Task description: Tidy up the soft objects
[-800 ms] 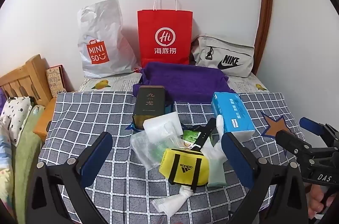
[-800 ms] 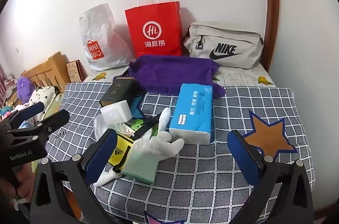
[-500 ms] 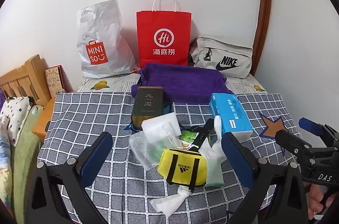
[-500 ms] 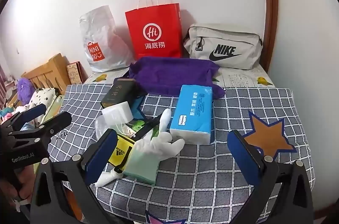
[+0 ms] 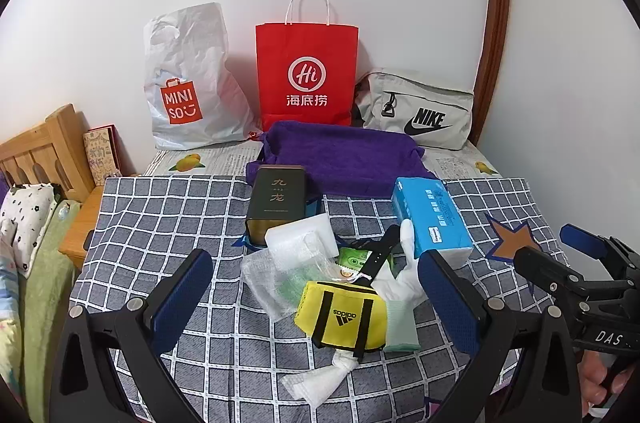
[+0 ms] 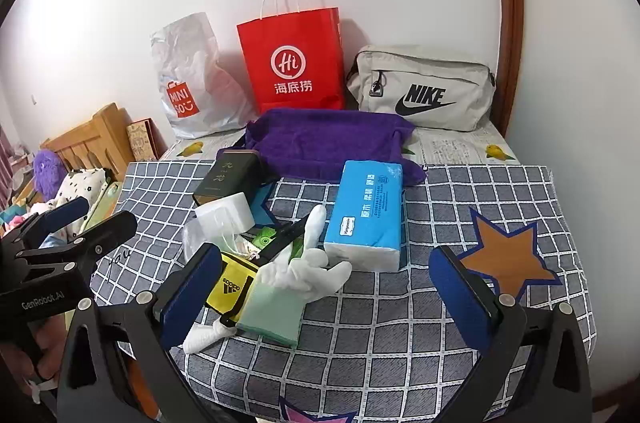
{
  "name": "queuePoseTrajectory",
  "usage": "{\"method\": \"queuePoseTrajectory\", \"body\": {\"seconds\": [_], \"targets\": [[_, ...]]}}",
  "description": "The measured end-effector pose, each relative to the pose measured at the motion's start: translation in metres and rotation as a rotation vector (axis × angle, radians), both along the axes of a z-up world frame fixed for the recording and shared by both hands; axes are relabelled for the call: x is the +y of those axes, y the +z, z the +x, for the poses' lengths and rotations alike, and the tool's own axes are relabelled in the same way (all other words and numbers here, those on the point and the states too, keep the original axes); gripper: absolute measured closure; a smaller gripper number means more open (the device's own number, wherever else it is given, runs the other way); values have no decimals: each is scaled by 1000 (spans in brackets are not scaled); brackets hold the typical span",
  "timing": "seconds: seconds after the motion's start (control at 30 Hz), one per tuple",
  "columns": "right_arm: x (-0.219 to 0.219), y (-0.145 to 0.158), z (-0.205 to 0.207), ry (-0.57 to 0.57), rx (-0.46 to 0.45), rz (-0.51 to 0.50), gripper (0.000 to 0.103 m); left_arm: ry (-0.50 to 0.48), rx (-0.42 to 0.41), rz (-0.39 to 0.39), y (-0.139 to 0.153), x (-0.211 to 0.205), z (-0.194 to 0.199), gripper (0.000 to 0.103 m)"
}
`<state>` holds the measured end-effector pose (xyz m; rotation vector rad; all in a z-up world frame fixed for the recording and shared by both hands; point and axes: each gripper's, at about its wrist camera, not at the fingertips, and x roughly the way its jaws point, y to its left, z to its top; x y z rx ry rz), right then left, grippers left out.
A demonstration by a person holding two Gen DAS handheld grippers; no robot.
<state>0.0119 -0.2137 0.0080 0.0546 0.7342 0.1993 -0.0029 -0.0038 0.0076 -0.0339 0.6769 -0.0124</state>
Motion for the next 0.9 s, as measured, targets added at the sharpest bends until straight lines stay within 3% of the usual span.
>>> {"method": "queuePoseTrajectory", "body": {"seconds": [0.9], "targets": [[3, 2, -6, 0, -10, 14, 1, 5, 0, -1, 1, 1, -4, 0]]}}
